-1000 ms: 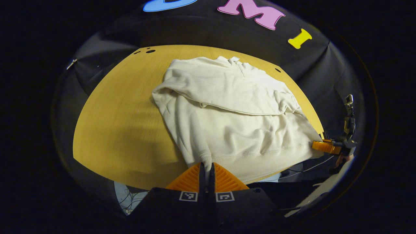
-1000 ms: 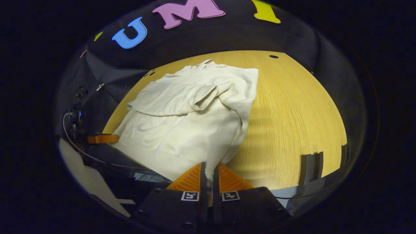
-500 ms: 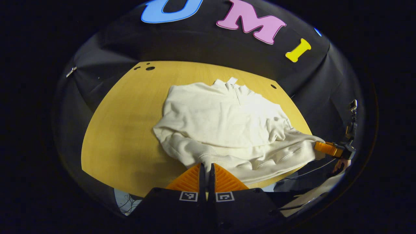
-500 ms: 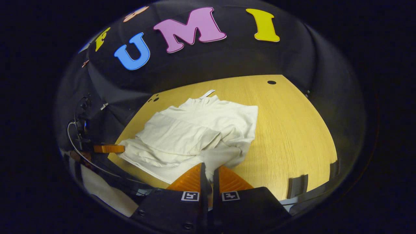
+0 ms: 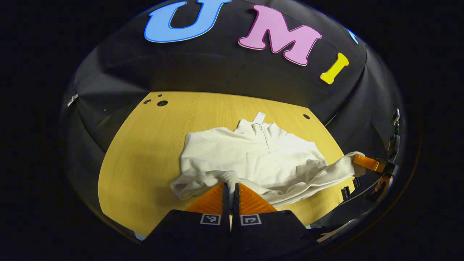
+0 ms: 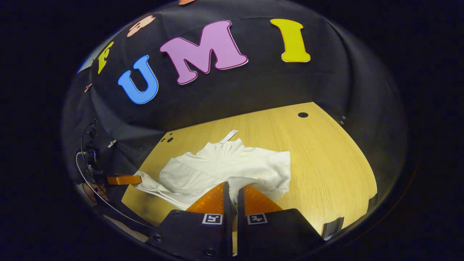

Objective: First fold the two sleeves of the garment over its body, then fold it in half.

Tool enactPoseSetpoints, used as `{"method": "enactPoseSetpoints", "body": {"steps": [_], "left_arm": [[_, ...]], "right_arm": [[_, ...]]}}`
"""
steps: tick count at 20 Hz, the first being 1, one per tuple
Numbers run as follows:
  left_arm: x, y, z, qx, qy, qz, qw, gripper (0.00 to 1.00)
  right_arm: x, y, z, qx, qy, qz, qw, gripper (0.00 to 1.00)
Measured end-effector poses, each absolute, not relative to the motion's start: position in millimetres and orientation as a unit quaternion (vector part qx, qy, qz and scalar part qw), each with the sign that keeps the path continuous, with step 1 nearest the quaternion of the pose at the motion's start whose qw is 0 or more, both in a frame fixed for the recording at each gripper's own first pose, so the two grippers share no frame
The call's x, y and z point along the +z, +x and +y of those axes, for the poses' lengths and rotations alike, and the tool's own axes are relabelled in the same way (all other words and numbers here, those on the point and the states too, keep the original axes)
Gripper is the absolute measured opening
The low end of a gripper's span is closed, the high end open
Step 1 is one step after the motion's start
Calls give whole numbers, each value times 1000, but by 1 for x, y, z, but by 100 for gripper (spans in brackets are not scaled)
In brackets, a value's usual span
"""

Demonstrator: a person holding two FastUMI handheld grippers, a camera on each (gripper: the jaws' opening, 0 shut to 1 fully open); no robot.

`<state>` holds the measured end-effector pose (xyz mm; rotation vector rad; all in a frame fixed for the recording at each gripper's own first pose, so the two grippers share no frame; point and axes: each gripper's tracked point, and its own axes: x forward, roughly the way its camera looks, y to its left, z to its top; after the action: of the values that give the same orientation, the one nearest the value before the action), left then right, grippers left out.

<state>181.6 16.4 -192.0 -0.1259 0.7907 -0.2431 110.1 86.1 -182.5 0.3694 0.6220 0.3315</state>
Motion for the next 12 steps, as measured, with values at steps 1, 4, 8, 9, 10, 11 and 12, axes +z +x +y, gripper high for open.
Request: {"method": "enactPoseSetpoints", "body": {"steps": [1, 4, 8, 9, 10, 11, 12], "left_arm": [[-191, 191, 16, -119, -61, 381, 915, 6], [-194, 221, 13, -120, -67, 376, 916, 6], [-208, 254, 5, -126, -67, 381, 913, 6], [-212, 262, 3, -129, -65, 382, 913, 6], [-217, 270, 0, -130, -63, 382, 913, 6], [-222, 278, -2, -130, -60, 384, 912, 6], [-227, 284, -5, -130, -59, 386, 911, 5]], "right_arm": [[-183, 117, 86, 157, 181, 301, 923, 10], [-189, 141, 85, 142, 184, 300, 925, 10], [-210, 172, 86, 113, 182, 313, 925, 10], [-217, 179, 86, 106, 177, 319, 925, 10], [-227, 185, 87, 99, 170, 328, 924, 10], [-235, 191, 87, 95, 166, 335, 923, 10], [-243, 196, 89, 90, 162, 341, 922, 10]]}}
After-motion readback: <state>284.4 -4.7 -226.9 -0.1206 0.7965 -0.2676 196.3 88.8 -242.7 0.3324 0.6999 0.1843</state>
